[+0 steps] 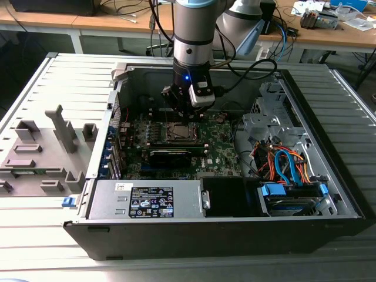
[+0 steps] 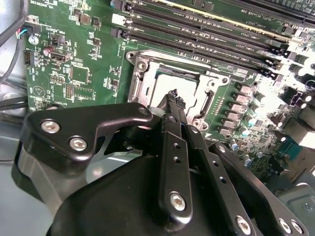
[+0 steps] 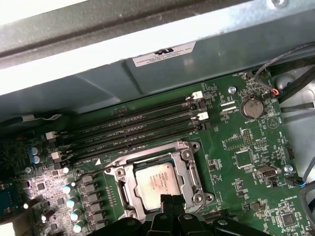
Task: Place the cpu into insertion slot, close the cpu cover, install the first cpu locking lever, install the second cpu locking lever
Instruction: 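Install the first cpu locking lever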
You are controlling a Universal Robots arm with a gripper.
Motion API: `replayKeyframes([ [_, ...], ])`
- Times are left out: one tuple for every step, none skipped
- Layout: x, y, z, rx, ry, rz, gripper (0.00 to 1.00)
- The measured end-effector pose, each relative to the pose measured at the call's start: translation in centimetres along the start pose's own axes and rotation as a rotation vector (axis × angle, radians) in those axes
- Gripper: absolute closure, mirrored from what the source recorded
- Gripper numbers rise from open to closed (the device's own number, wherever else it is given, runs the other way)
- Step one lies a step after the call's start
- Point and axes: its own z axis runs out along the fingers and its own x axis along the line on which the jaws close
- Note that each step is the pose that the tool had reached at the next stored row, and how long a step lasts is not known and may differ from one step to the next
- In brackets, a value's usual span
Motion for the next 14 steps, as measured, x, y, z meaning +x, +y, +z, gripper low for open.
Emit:
replayKeyframes([
  [0.0, 0.0, 0.0, 0.0, -0.0002, -0.006, 0.89],
  [0.0, 0.0, 0.0, -0.0001, -0.0003, -0.01, 0.89],
  [0.0, 0.0, 0.0, -0.0001, -0.0004, -0.013, 0.89],
  [0.0, 0.0, 0.0, -0.0001, -0.0005, -0.017, 0.89],
  [0.0, 0.0, 0.0, -0.0002, -0.0007, -0.021, 0.89],
  [0.0, 0.0, 0.0, -0.0002, -0.0007, -0.023, 0.89],
  [0.0, 0.0, 0.0, -0.0002, -0.0009, -0.026, 0.89],
  [0.0, 0.0, 0.0, -0.0002, -0.0009, -0.029, 0.89],
  [0.0, 0.0, 0.0, -0.0001, -0.001, -0.031, 0.89],
  [0.0, 0.0, 0.0, -0.0002, -0.0011, -0.034, 0.89],
  [0.0, 0.0, 0.0, -0.0002, -0.0012, -0.039, 0.89],
  [0.0, 0.0, 0.0, -0.0003, -0.0014, -0.042, 0.89],
  [0.0, 0.0, 0.0, -0.0002, -0.0014, -0.044, 0.89],
  [0.0, 0.0, 0.0, -0.0002, -0.0015, -0.048, 0.89],
])
